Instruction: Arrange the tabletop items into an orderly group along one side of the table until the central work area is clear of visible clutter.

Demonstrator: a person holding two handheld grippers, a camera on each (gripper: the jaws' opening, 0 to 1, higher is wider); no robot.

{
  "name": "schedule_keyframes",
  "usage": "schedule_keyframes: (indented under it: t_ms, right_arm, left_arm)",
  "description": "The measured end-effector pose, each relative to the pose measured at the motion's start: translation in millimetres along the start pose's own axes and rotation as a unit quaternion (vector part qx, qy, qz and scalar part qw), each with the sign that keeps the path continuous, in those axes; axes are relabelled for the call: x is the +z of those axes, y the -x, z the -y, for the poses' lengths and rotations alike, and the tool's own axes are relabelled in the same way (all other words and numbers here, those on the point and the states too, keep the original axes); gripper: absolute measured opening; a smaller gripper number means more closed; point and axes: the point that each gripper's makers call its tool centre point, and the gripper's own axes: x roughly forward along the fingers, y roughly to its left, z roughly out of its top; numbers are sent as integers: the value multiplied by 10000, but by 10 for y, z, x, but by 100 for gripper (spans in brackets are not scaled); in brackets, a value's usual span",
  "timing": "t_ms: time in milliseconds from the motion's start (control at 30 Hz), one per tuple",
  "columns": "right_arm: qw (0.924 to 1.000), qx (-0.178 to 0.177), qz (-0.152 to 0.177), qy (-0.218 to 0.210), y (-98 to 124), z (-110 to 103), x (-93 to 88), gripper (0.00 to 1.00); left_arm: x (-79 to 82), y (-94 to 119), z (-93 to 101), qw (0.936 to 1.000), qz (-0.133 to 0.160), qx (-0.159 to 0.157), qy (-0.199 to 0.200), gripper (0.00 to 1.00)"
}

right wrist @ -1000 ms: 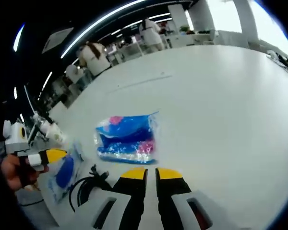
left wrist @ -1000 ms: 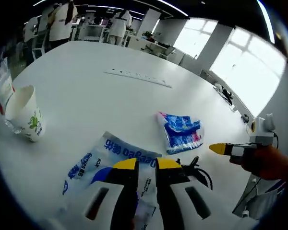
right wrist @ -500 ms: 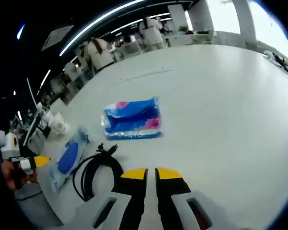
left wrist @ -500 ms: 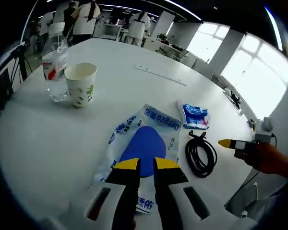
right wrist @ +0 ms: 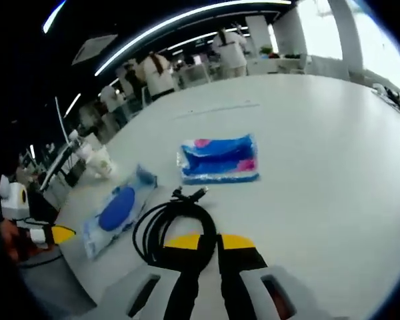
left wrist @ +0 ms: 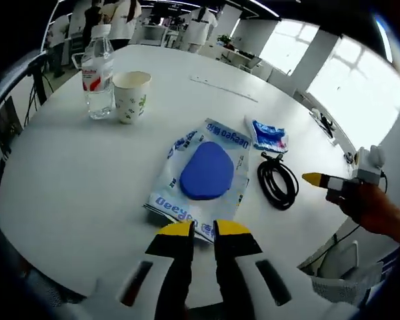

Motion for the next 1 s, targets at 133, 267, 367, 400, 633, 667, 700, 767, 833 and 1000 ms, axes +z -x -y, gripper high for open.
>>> schedule_keyframes:
  t_ms: [133, 267, 367, 400, 633, 667, 700, 767, 833, 1000]
  right_arm:
    - [9998, 166, 57, 133, 20, -194, -32, 7]
    - [9995, 256, 144, 74, 33, -332, -41, 10]
    - [9995, 291, 131, 73, 43, -422, -69, 10]
    - [9994, 301, 118, 86, 44, -452, -82, 10]
    - [9991, 365, 91, 202, 51, -598, -127, 11]
    - [9991, 365, 76, 211, 52, -610, -137, 11]
    - [9991, 366, 69, 214, 60, -629, -148, 11]
    - [9991, 356, 89, 205, 67, -643, -151, 11]
    - [9992, 351, 120, 157, 84, -673, -149, 11]
    - [9991, 347, 182, 147, 114, -708, -141, 12]
  left_arm:
    - [-91, 27, -44, 9999, -120, 30, 94, 11]
    - [-122, 33, -66, 9998, -190, 20, 90, 10]
    - [-129, 45, -84, 9996, -203, -12, 186, 11]
    - [-135, 43, -87, 9996, -211, -18, 197, 11]
    - [-154, 13, -171, 9992, -227, -48, 320, 12]
    - [-170, 3, -173, 9985, -254, -76, 469, 12]
    - [-177, -2, -167, 9980, -258, -112, 573, 13]
    - [-205, -26, -129, 9961, -310, -255, 783, 15]
    - [-236, -55, -125, 9947, -379, -298, 906, 18]
    - [-234, -84, -106, 9934, -391, -356, 1019, 20]
